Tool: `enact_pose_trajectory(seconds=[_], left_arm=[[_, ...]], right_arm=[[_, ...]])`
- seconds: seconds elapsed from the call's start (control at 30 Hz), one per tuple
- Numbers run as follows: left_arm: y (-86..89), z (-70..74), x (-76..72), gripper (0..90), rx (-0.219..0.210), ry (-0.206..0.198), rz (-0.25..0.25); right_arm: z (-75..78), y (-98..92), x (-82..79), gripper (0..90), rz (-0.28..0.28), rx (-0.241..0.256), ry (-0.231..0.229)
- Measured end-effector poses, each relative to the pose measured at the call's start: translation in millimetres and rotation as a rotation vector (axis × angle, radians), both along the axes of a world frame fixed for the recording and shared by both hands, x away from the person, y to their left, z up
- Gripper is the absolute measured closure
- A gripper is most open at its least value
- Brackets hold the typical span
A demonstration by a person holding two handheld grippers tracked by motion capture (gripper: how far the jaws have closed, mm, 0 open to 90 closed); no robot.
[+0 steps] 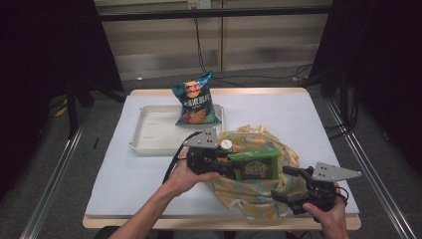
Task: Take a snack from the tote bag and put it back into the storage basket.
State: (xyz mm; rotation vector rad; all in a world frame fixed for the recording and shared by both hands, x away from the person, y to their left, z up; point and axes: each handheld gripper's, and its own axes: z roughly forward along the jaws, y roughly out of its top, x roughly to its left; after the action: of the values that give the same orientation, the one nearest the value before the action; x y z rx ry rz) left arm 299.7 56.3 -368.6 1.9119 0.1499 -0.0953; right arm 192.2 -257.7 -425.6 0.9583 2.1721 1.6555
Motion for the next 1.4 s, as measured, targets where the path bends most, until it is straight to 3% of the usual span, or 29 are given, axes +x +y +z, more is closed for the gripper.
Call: enact_pose_trajectory(seconds=[0.4,0.73,1.03,1.4], left_arm=[[15.4,16.4,3.2,73.0,-0.018,-0.011,0.031],[36.2,33.8,5.9,73.0,-0.059,-0.018,0.05],[46.2,38.1,8.5,72.9,-0.028,-0.038,0.065],[66.6,52.8,8.9,73.0,-0.056,-0.051,0.062]], right_arm=[[1.0,-1.5,-1.4,0.0,0.014,0.005,-0.033],[-0.9,-0.6,-1.2,0.3,-0.031,0.002,-0.035],[-1.8,-2.2,-0.9,0.6,-0.043,0.006,-0.026],[-2.1,-4.0,-0.9,0.2,-0.058,0.009,-0.024]])
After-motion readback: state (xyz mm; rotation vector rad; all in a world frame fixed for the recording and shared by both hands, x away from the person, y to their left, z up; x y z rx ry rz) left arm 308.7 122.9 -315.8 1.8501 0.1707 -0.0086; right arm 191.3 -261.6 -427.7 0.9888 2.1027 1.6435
